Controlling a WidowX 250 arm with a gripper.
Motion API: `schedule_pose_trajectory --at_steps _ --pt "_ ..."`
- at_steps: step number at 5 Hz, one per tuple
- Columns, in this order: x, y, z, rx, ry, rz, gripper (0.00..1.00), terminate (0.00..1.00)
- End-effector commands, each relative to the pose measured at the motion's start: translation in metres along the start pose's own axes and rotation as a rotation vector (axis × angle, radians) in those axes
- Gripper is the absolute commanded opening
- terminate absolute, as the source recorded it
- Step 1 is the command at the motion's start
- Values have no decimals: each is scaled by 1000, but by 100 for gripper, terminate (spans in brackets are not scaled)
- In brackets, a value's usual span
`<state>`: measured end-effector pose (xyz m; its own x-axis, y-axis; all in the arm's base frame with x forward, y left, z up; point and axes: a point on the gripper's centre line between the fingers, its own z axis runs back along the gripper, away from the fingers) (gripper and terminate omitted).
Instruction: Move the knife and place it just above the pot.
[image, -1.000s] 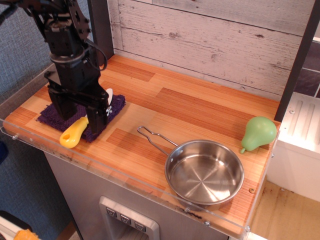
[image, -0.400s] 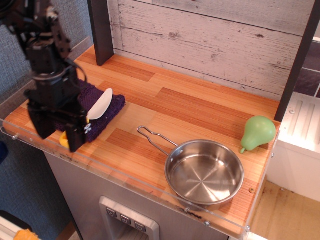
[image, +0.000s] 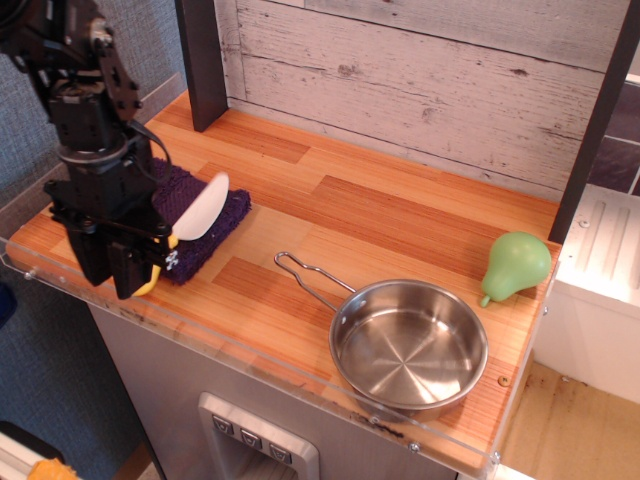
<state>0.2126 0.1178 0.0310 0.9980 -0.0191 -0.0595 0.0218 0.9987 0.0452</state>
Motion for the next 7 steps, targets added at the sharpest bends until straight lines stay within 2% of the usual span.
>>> schedule_pose_trajectory --at_steps 1,5,7 --pt "1 0 5 8 -25 -3 100 0" --pt "13 -1 7 18 -52 11 100 0" --pt "23 -6 1 19 -62 39 100 0"
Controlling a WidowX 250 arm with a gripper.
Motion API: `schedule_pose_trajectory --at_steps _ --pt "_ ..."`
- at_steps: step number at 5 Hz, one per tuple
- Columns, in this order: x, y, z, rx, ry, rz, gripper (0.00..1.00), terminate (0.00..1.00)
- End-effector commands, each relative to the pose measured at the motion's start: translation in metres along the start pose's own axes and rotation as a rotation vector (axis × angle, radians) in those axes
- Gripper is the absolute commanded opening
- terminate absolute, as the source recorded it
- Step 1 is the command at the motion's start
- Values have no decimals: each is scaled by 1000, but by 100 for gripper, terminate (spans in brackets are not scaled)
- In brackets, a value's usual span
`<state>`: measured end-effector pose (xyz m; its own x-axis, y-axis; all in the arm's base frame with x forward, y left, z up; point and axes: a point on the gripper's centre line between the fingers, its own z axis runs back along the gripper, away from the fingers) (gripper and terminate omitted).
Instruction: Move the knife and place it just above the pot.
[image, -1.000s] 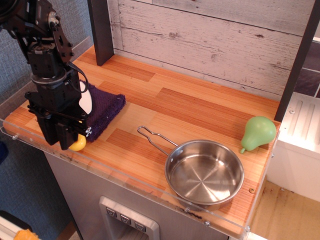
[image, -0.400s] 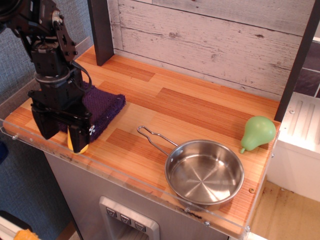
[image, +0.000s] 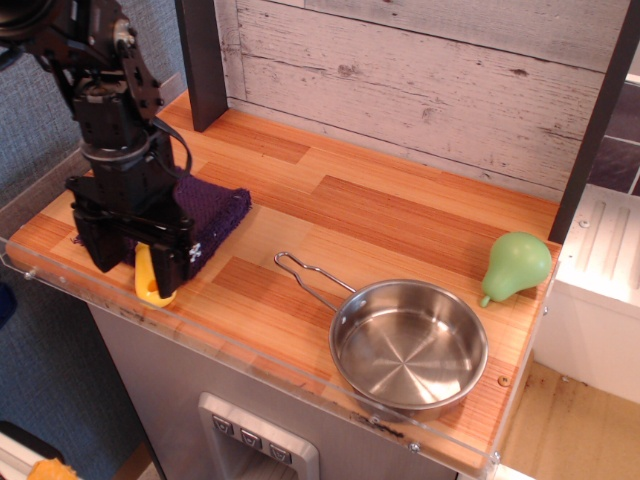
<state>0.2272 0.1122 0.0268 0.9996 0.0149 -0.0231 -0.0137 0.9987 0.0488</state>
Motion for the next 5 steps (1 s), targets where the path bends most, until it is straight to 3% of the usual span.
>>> schedule_pose_trajectory --at_steps 1,2,3,4,5 --pt "8 -6 -1 15 -19 -8 100 0" --pt "7 -9 0 24 -24 -18 0 0" --pt "7 -10 5 33 -32 -22 0 0" --pt "3 -17 25 40 -78 -20 0 0" --pt "-3 -26 72 48 -194 19 0 0"
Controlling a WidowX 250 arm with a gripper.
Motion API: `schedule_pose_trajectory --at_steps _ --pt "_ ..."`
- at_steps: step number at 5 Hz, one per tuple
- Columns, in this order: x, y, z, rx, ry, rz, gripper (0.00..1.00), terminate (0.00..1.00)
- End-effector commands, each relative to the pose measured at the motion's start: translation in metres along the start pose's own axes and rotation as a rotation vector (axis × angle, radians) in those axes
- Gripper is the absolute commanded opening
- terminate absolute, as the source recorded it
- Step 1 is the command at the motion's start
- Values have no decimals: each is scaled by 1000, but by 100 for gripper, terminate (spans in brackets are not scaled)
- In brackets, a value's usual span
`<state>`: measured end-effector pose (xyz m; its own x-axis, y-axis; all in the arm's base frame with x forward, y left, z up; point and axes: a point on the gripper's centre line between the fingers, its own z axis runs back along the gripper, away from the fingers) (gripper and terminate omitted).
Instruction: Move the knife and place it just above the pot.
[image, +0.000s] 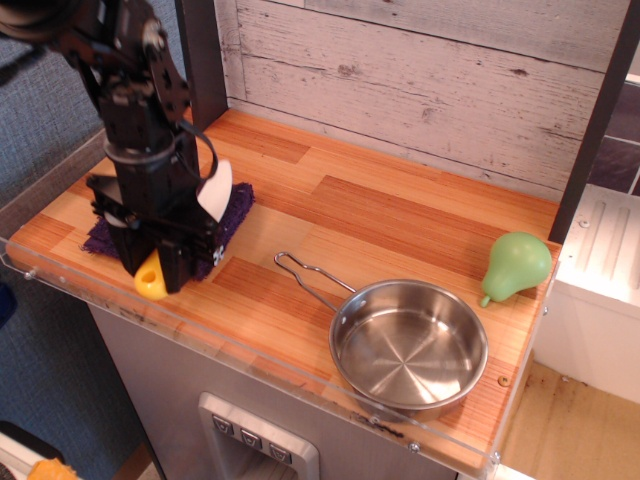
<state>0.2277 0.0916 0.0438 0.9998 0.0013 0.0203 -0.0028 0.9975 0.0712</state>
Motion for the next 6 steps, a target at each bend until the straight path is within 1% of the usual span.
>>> schedule_pose_trajectory --at_steps 1,2,3,4,5,6 --pt "16 -21 94 -54 -221 29 0 0" --pt "57 -53 90 -135 -203 -67 0 0" --pt "88 -85 61 -145 -138 -127 0 0" --pt "97 -106 36 -129 -89 -165 0 0" --pt "97 -121 14 -109 -63 -160 0 0" --pt "102 -131 -3 -120 -63 -110 0 0"
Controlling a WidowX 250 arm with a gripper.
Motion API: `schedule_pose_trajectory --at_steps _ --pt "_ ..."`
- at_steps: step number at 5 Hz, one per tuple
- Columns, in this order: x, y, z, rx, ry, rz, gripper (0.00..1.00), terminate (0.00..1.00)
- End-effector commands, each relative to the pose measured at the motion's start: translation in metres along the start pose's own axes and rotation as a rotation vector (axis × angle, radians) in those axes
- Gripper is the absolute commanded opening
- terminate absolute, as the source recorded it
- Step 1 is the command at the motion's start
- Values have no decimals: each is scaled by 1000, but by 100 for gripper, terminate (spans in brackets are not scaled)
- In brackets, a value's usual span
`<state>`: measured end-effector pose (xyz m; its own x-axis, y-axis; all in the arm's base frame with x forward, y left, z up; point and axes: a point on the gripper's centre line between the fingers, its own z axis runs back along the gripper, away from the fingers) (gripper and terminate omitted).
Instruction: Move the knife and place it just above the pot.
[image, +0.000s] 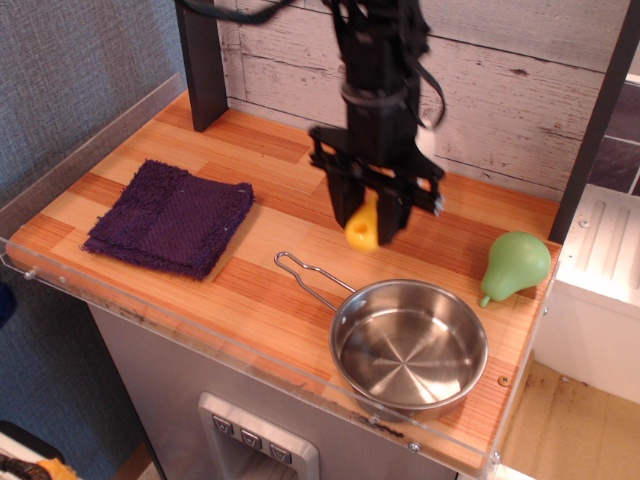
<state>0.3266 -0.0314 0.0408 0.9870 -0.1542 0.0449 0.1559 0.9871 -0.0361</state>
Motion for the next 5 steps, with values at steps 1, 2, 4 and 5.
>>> schedule_pose_trajectory --at_steps 1,2,4,5 --pt "14 -11 -18 -6 -38 55 0 0" --pt "17 -14 -20 -9 -27 49 0 0" --pt "13 -22 16 -36 -92 -7 100 0" --pt "-2 -15 52 3 -145 -35 100 0"
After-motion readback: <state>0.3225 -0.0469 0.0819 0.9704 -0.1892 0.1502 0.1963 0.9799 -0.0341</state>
